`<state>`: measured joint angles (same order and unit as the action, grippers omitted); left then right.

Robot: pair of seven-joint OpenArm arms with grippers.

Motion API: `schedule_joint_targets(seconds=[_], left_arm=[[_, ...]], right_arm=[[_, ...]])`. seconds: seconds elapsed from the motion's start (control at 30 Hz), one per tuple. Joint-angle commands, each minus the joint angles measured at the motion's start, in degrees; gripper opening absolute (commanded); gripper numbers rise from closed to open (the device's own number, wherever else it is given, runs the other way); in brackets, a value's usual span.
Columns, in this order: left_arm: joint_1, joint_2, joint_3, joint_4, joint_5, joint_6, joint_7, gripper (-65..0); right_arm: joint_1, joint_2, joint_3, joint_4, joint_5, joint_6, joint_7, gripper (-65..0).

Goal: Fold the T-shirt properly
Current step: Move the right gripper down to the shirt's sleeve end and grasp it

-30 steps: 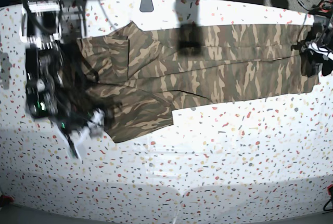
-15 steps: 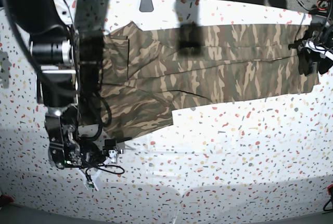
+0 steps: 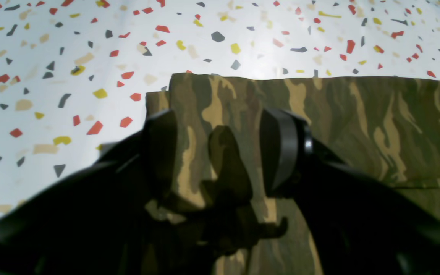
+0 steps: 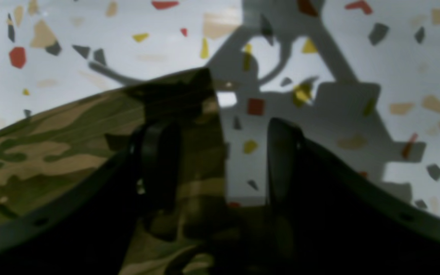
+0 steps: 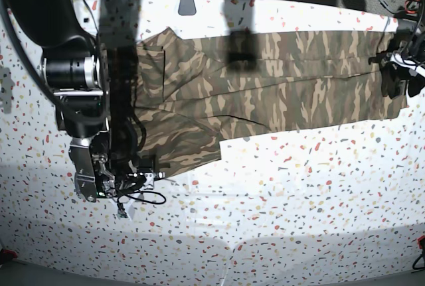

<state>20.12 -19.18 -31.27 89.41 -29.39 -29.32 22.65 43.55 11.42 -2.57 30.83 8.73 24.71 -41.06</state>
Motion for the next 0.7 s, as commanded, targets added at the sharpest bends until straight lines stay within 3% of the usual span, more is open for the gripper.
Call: schedule_joint_targets(seconds=[0.0,0.17,0.2,0.27,0.47,0.6,0.67], left_arm=[[-0.1,-1.0,-0.5,1.1,-0.6,-0.3,-1.5,-31.3],[-0.1,-1.0,-0.5,1.1,-0.6,-0.3,-1.5,-31.3],[-0.1,-1.0,-0.5,1.1,-0.6,-0.3,-1.5,-31.3],[-0.1,-1.0,-0.5,1.1,-0.6,-0.3,-1.5,-31.3],[-0.1,-1.0,-0.5,1.1,-0.6,-0.3,-1.5,-31.3],[-0.1,-1.0,-0.5,1.1,-0.6,-0.3,-1.5,-31.3],[-0.1,-1.0,-0.5,1.1,-0.6,-0.3,-1.5,-31.3]], right_arm=[[2.3,0.3,0.2,0.7,0.4,0.2,0.7,-35.2],[2.6,0.3,0.2,0.8,0.2,0.2,2.5,-62.6],[3.1,0.3,0.2,0.8,0.2,0.3,2.2,-65.0],[4.2,0.3,0.2,0.8,0.2,0.5,1.0,-65.0],[8.9,-1.1,0.2,1.1,1.8,5.7,-9.6,-65.0],[9.7,-3.3,0.2,1.4,7.2,12.6,-16.4,-65.0],[9.4,-4.9,0.2,1.4,7.3,14.3,-18.6,-65.0]])
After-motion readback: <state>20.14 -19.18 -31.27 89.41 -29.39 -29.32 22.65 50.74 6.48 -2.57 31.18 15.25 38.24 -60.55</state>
